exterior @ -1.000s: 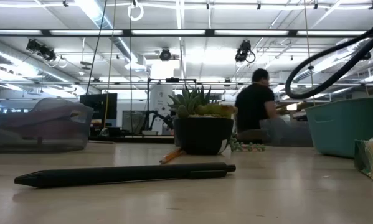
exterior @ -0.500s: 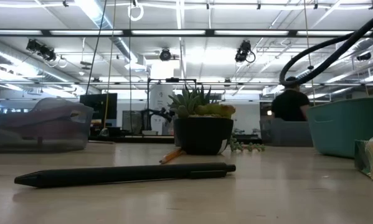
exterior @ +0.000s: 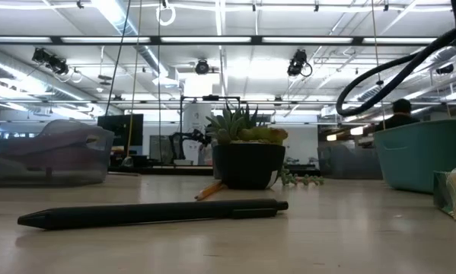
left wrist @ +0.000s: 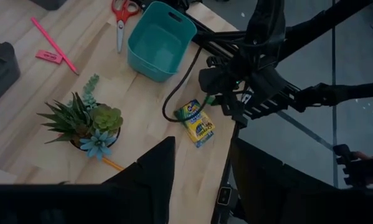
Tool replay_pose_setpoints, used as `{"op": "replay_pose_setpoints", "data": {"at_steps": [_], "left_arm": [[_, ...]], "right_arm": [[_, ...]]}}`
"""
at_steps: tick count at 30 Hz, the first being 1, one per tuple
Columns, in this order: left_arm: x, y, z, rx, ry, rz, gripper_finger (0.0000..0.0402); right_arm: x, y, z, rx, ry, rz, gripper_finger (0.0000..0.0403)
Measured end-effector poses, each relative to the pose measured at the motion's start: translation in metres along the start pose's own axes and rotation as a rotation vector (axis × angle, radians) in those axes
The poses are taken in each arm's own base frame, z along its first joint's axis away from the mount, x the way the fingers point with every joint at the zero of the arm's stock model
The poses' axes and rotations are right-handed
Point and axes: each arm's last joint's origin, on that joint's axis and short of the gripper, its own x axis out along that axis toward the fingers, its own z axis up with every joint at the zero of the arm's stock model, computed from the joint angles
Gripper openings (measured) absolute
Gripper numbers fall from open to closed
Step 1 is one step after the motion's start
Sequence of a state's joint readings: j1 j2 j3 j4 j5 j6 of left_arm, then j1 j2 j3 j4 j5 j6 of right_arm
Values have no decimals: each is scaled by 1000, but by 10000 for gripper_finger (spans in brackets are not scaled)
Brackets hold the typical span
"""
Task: Sort crayons/erasers/pens/pencils in bins
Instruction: Put the green eraser into the green blue bin
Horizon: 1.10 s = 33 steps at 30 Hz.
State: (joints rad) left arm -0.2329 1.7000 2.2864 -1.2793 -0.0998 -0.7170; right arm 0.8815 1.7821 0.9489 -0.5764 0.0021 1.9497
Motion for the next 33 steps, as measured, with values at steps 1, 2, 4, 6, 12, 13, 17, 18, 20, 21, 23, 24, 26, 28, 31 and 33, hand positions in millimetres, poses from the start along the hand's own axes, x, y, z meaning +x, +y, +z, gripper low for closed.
{"op": "replay_pose_setpoints", "data": {"at_steps": [1, 2, 4, 6, 12, 13, 17, 18, 20, 21, 23, 24, 26, 28, 31, 33], "left_arm": [[0, 0, 0, 0, 0, 0, 162], [0, 0, 0, 0, 0, 0, 162], [0, 0, 0, 2, 0, 0, 162], [0, 0, 0, 2, 0, 0, 162], [0, 0, 0, 2, 0, 0, 162], [0, 0, 0, 2, 0, 0, 162], [0, 0, 0, 4, 0, 0, 162], [0, 0, 0, 4, 0, 0, 162], [0, 0, 0, 6, 0, 0, 162], [0, 0, 0, 6, 0, 0, 162], [0, 0, 0, 7, -1, 0, 162], [0, 0, 0, 7, 0, 0, 162], [0, 0, 0, 7, -1, 0, 162], [0, 0, 0, 7, 0, 0, 162], [0, 0, 0, 6, -1, 0, 162], [0, 0, 0, 7, 0, 0, 162]], "right_arm": [[0, 0, 0, -7, 5, -5, 177], [0, 0, 0, -13, 5, -7, 169], [1, -1, 0, -21, 8, -10, 150], [1, -2, -1, -27, 8, -15, 124], [-2, 0, -2, -40, 2, -7, 58], [-4, 0, -2, -41, 4, -1, 54], [-12, -1, -1, -41, 6, 19, 51], [-15, -2, -1, -43, -2, 24, 50], [-22, -3, 1, -43, -17, 39, 49], [-25, -3, 2, -41, -18, 43, 47], [-31, -4, 2, -42, -20, 56, 43], [-33, -5, 2, -45, -21, 64, 40], [-39, -5, 2, -45, -27, 82, 34], [-42, -5, 3, -43, -28, 92, 28], [-43, -5, 1, -38, -5, 101, 23], [-43, -4, -4, -53, 16, 121, 25]]}}
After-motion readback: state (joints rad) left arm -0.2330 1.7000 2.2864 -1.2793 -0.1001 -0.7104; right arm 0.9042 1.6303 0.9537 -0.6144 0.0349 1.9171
